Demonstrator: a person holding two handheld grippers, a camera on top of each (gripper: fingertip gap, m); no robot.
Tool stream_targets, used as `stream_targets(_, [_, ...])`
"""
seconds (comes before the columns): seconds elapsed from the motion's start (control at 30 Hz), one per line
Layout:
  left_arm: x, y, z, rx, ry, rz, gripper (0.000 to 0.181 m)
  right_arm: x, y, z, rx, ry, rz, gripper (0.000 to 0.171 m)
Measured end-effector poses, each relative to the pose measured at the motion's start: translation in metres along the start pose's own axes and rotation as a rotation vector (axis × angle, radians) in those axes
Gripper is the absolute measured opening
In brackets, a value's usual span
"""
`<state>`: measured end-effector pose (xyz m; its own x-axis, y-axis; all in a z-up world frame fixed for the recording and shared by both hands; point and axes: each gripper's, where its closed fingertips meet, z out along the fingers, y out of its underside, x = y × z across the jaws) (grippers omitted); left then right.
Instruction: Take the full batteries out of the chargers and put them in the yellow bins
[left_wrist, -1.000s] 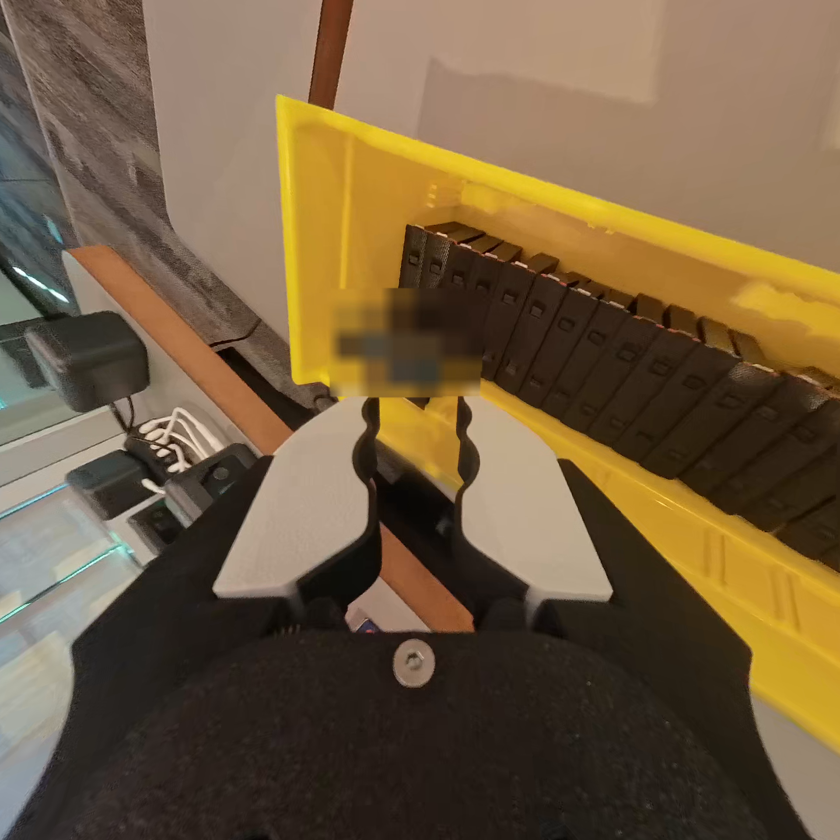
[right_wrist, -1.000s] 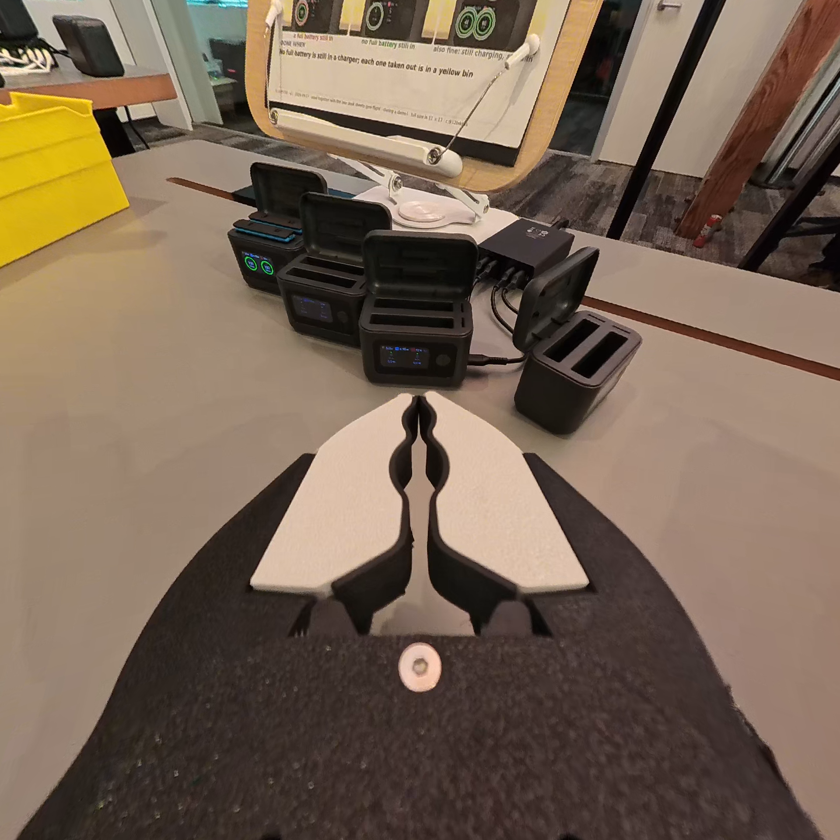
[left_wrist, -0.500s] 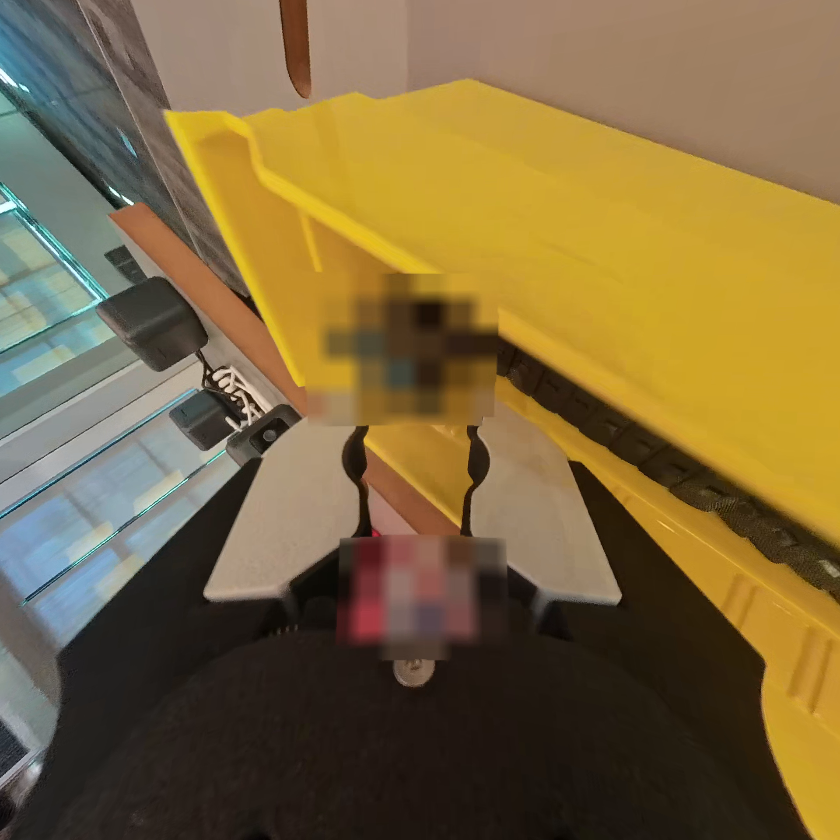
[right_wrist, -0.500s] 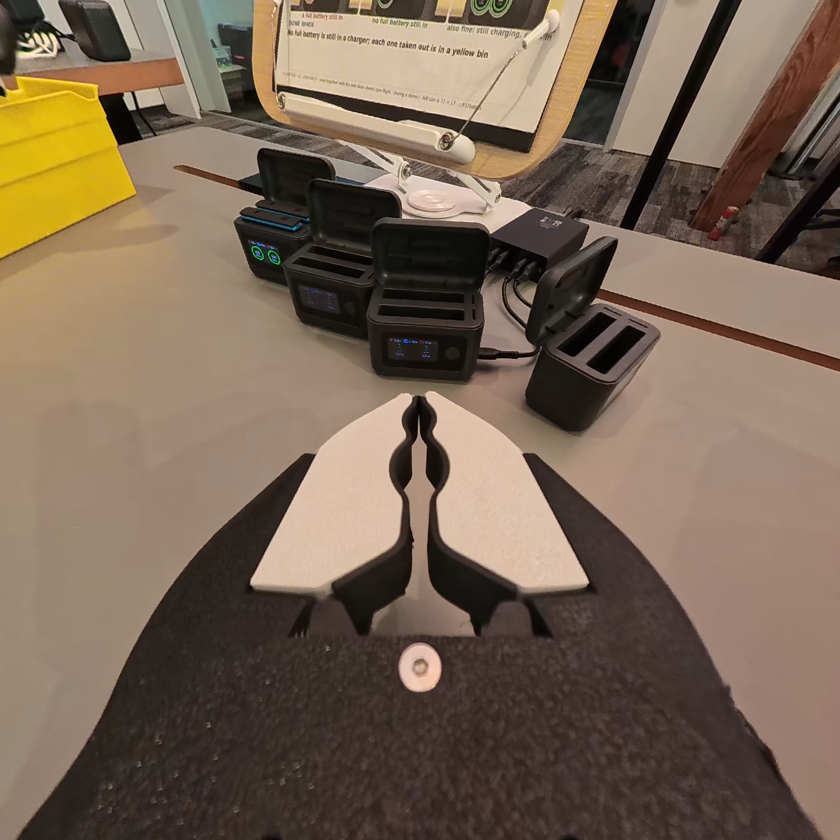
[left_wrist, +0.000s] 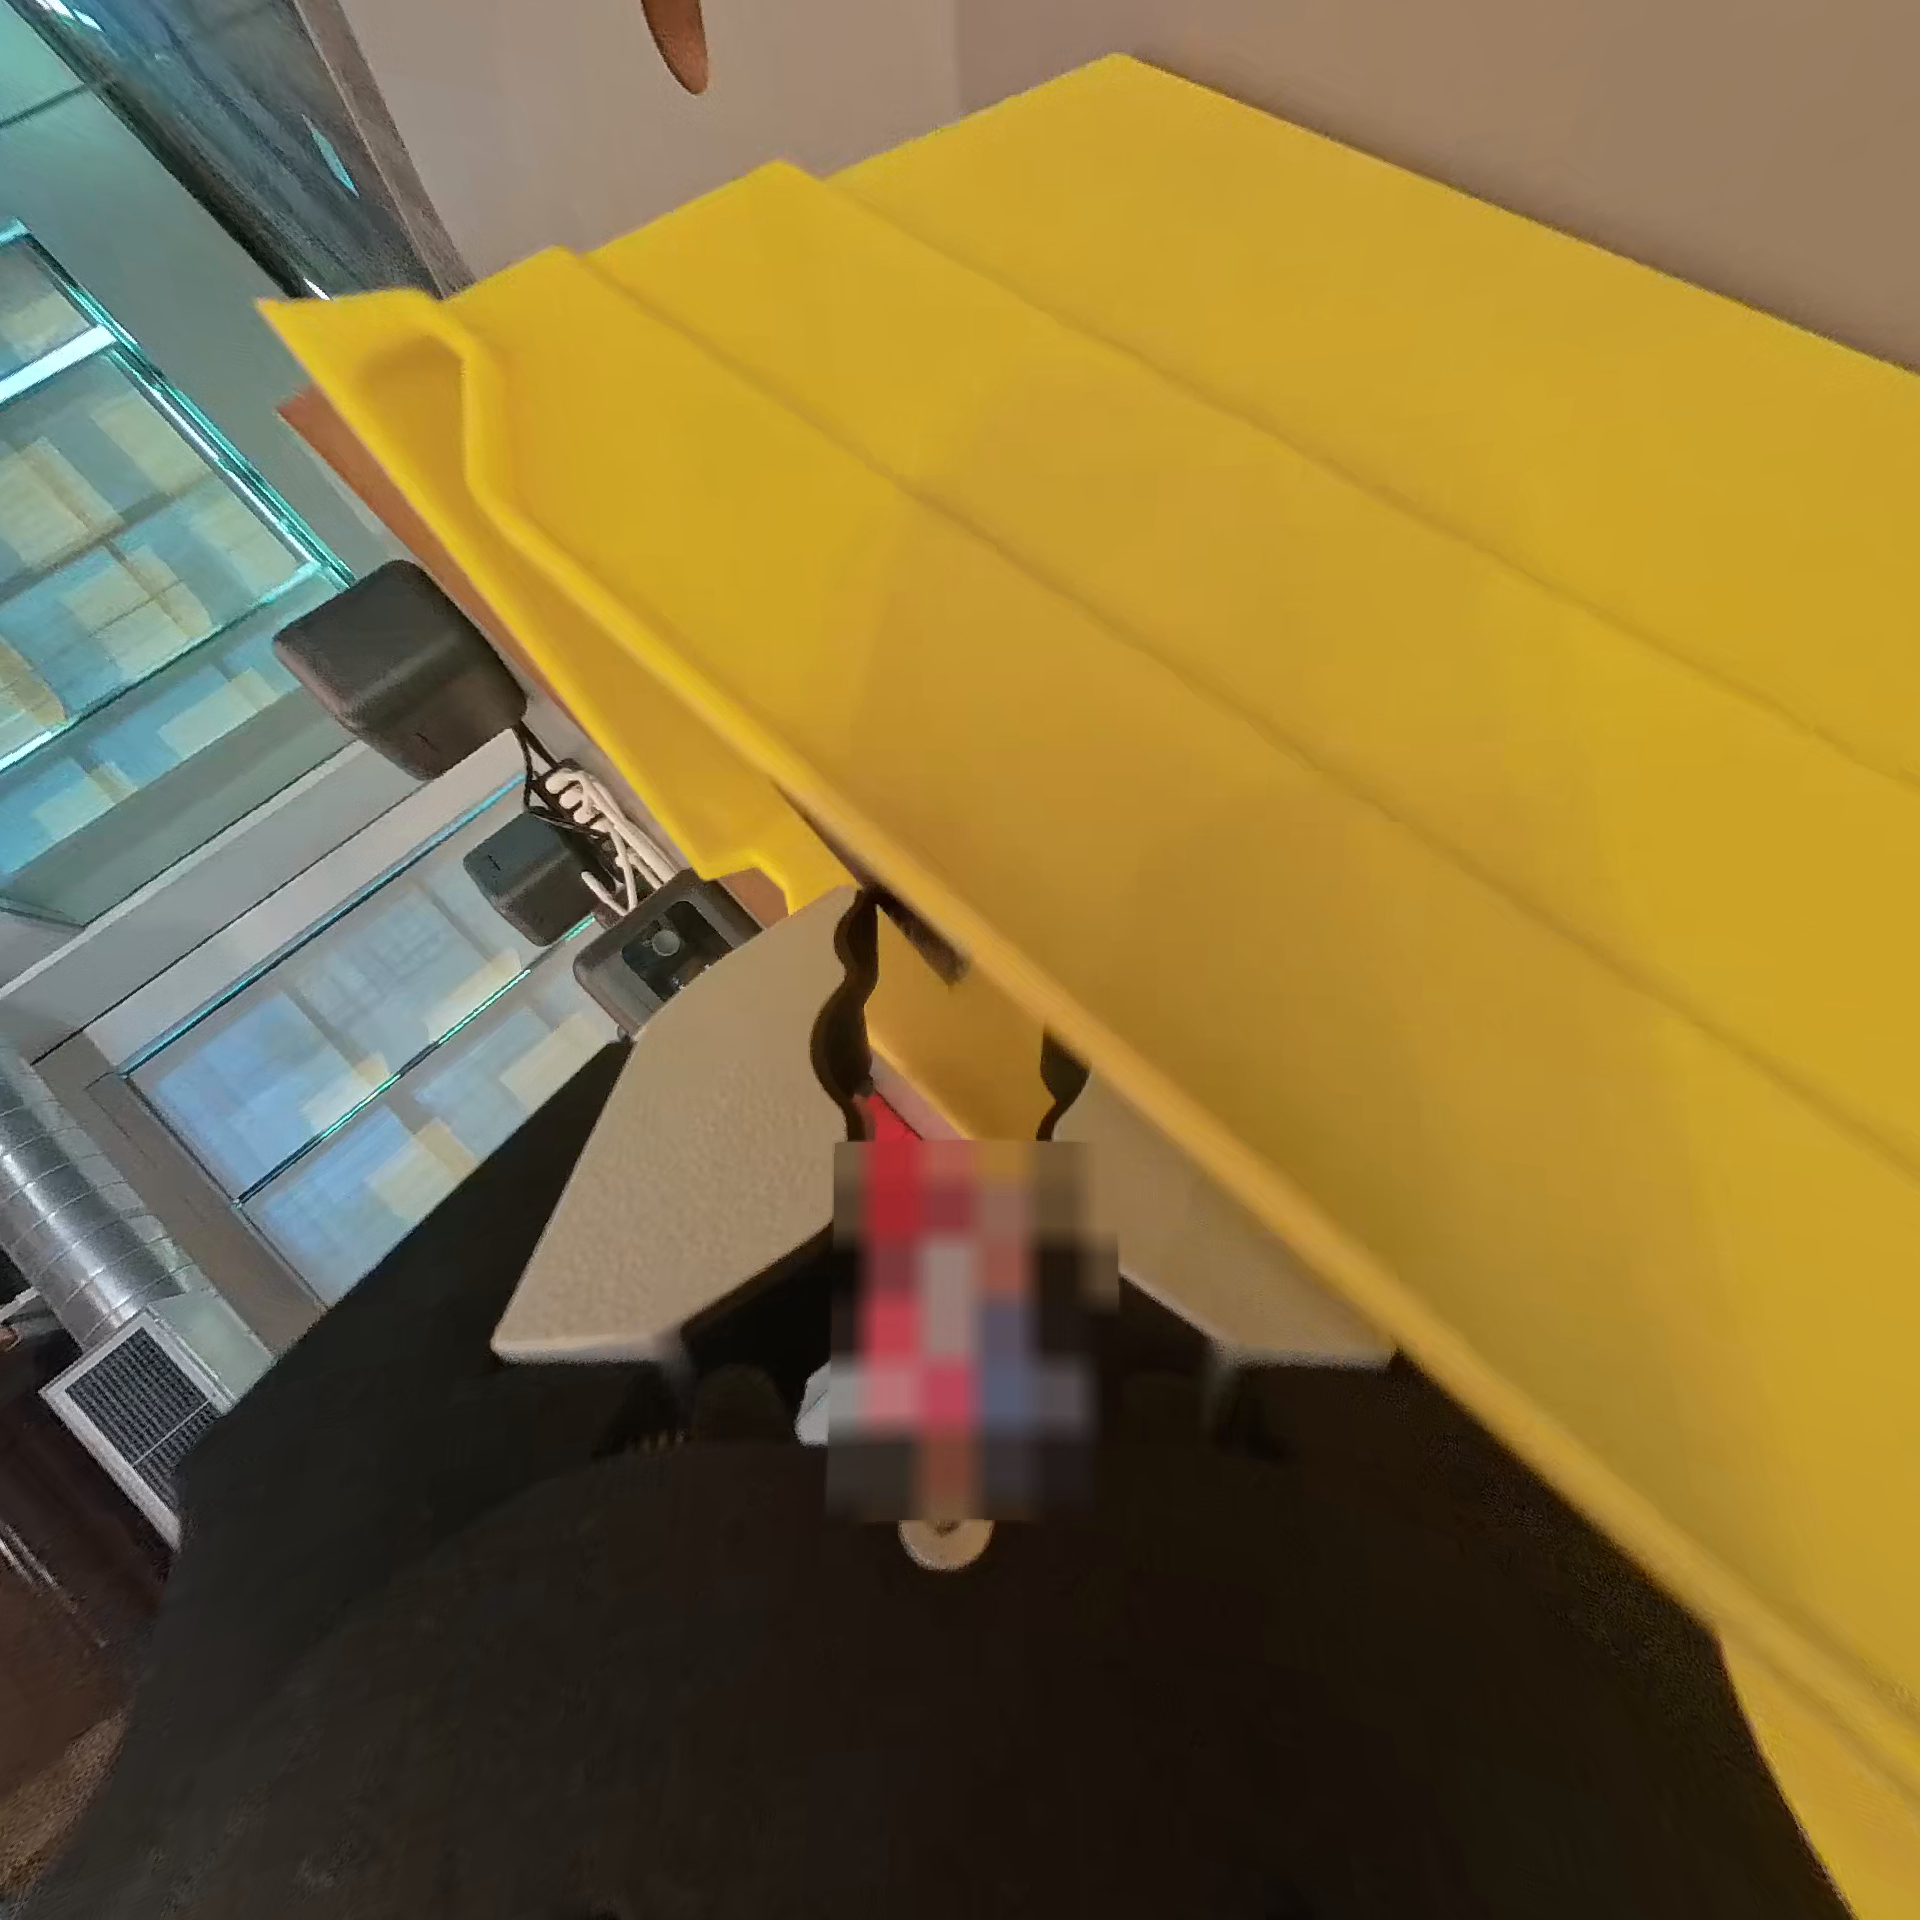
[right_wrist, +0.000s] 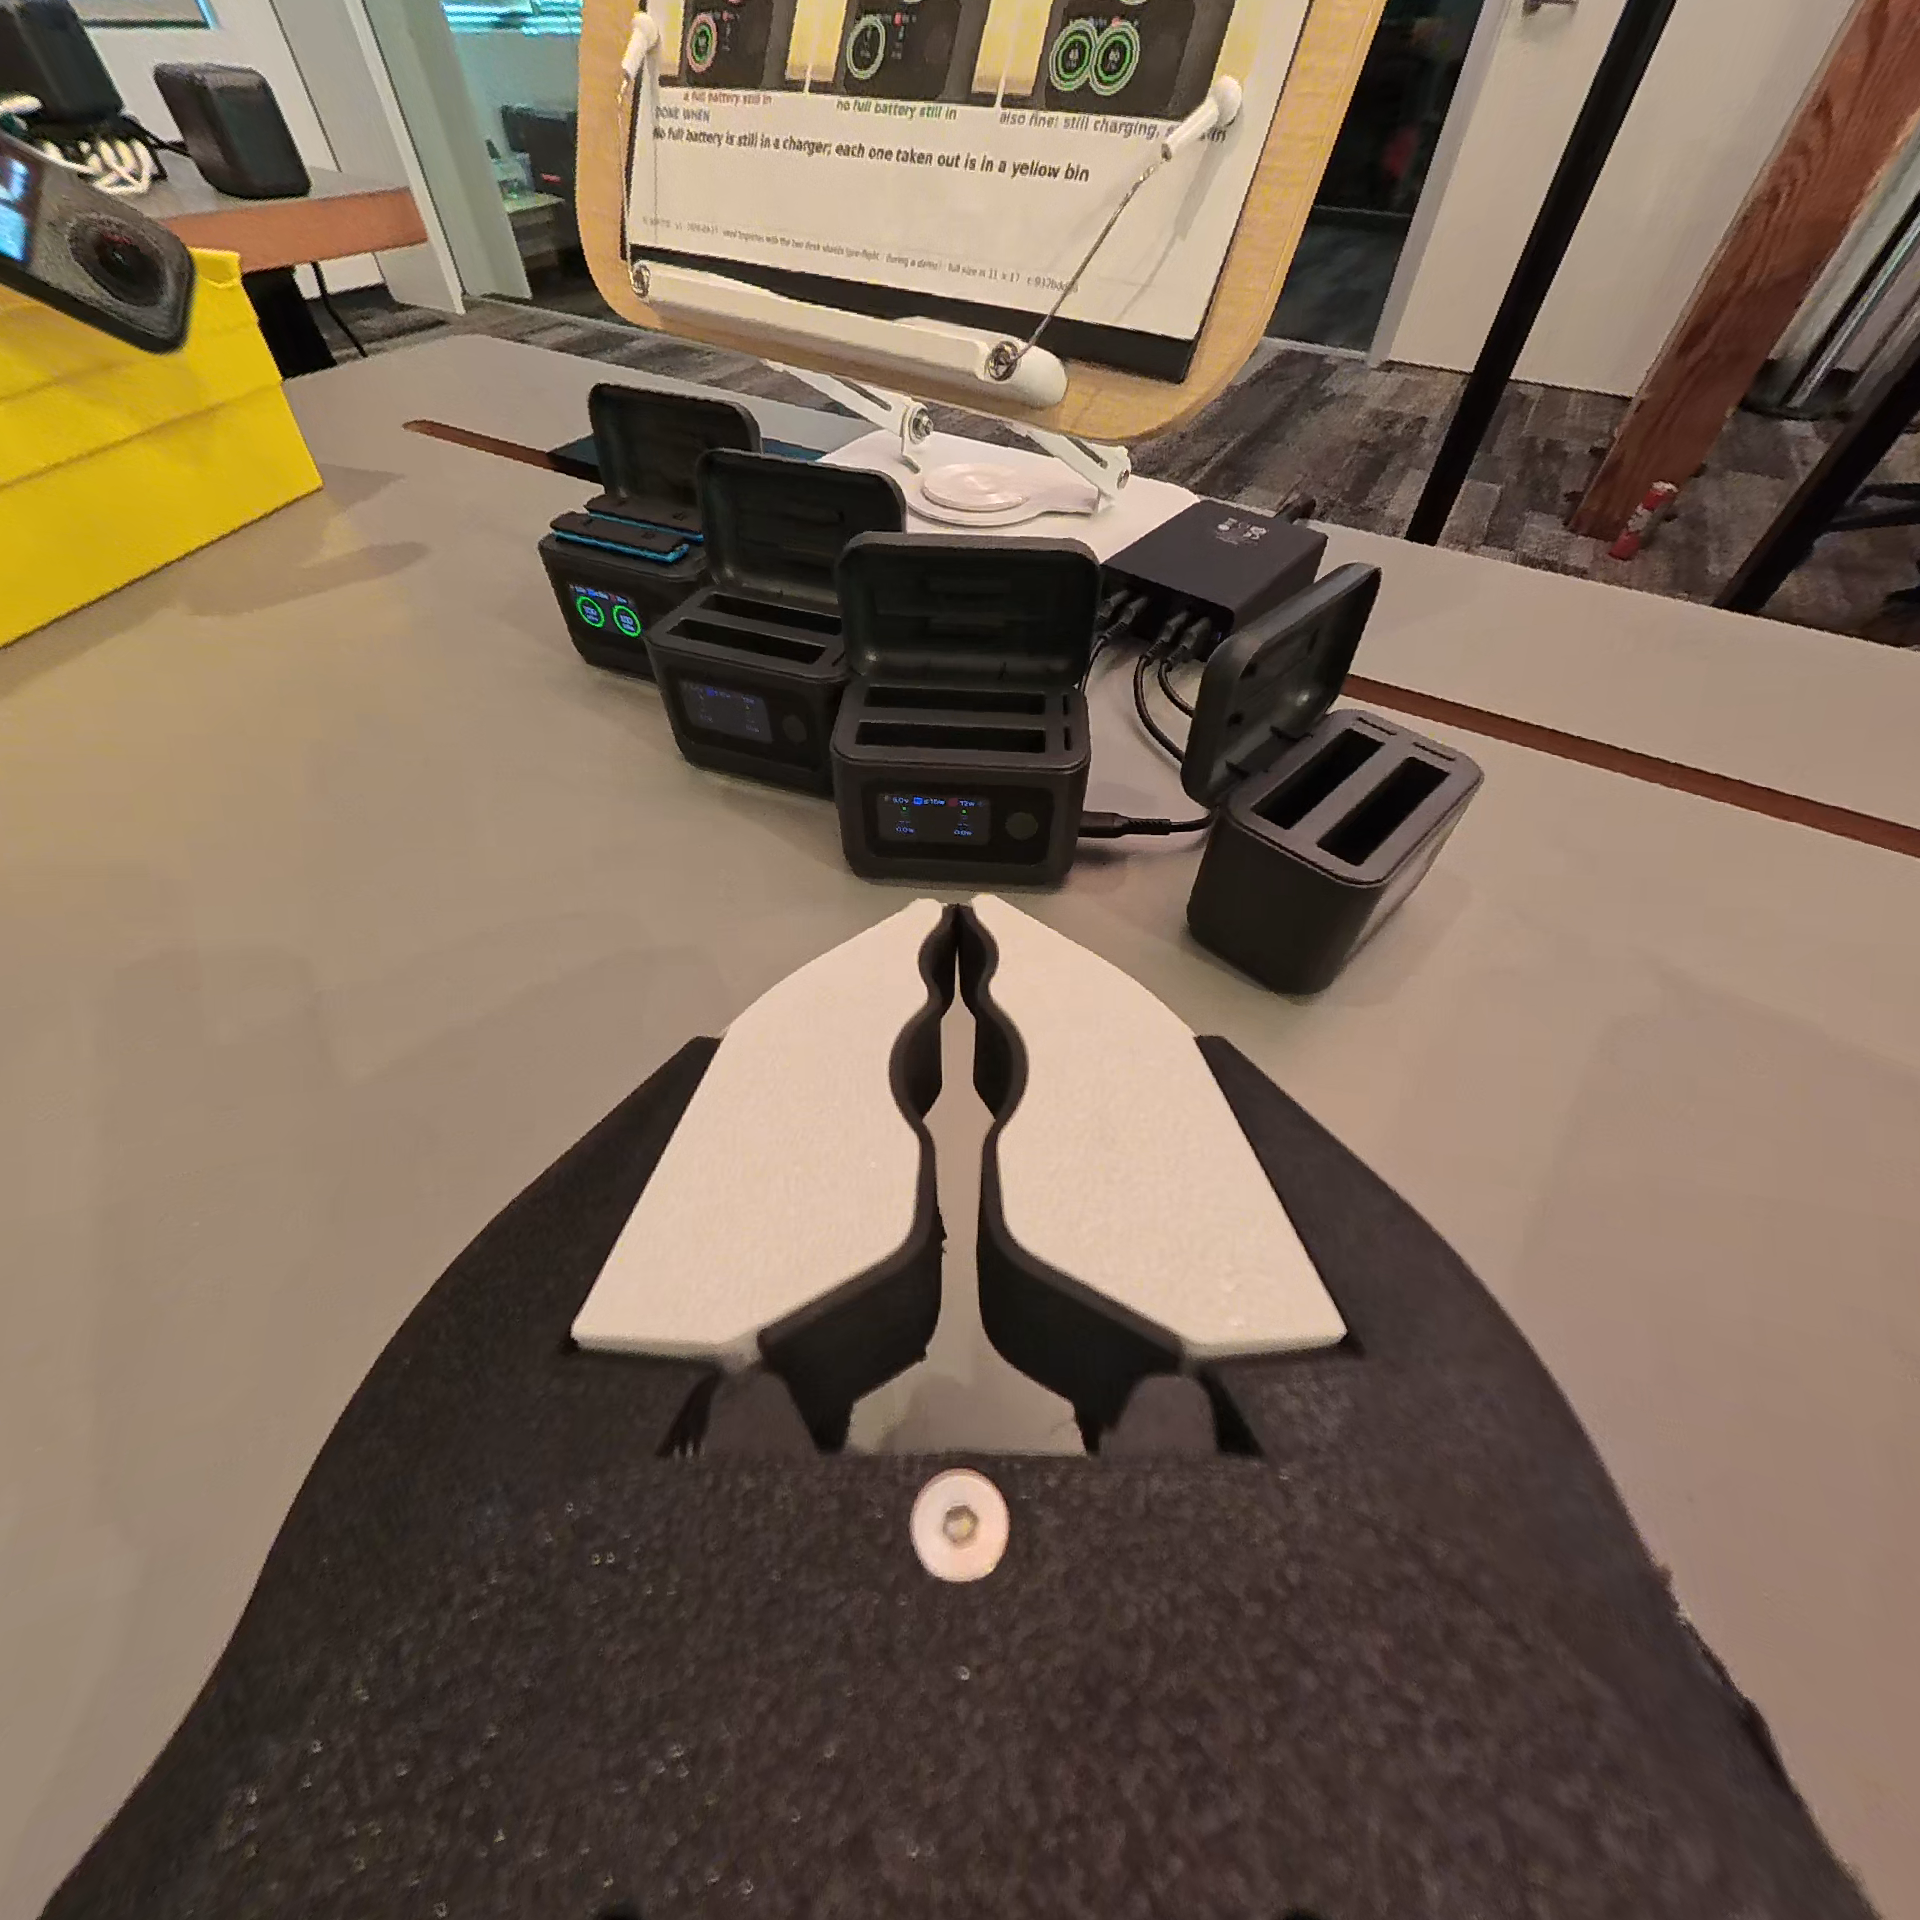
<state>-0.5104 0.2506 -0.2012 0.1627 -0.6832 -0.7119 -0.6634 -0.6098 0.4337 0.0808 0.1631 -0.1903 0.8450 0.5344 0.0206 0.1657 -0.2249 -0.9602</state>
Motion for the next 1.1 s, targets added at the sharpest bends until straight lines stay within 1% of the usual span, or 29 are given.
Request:
stream_targets(0.03, [-0.001, 0.001, -0.002, 0.014, -0.011, -0.001, 0.028, -0.001, 0.0, 0.0, 0.0, -0.001, -0.002, 0.0])
stream_targets(0.27, [-0.006, 0.012, -0.014, 0.151, -0.058, -0.093, 0.025, -0.003, -0.001, 0.0, 0.001, -0.01, -0.006, 0.0])
stream_targets(0.47, [-0.013, 0.022, -0.034, 0.275, -0.087, -0.197, 0.025, -0.004, 0.0, 0.001, -0.002, -0.01, -0.005, 0.0])
stream_targets(0.6, [-0.021, 0.028, -0.061, 0.398, -0.105, -0.303, 0.025, -0.004, 0.0, 0.001, -0.002, -0.009, -0.007, 0.0])
stream_targets(0.7, [-0.027, 0.029, -0.092, 0.52, -0.118, -0.383, 0.025, -0.006, -0.001, 0.001, 0.003, -0.016, -0.01, 0.0])
stream_targets(0.8, [-0.027, 0.027, -0.125, 0.623, -0.138, -0.424, 0.024, -0.011, -0.002, 0.001, 0.012, -0.032, -0.025, 0.0])
stream_targets(0.87, [-0.024, 0.024, -0.139, 0.669, -0.144, -0.438, 0.024, -0.014, -0.003, 0.001, 0.016, -0.042, -0.036, 0.0])
stream_targets(0.97, [-0.018, 0.022, -0.15, 0.7, -0.153, -0.443, 0.023, -0.016, -0.003, 0.002, 0.017, -0.051, -0.044, 0.0])
stream_targets(1.1, [-0.011, 0.023, -0.151, 0.713, -0.141, -0.451, 0.023, -0.018, -0.002, 0.002, 0.012, -0.055, -0.048, 0.0])
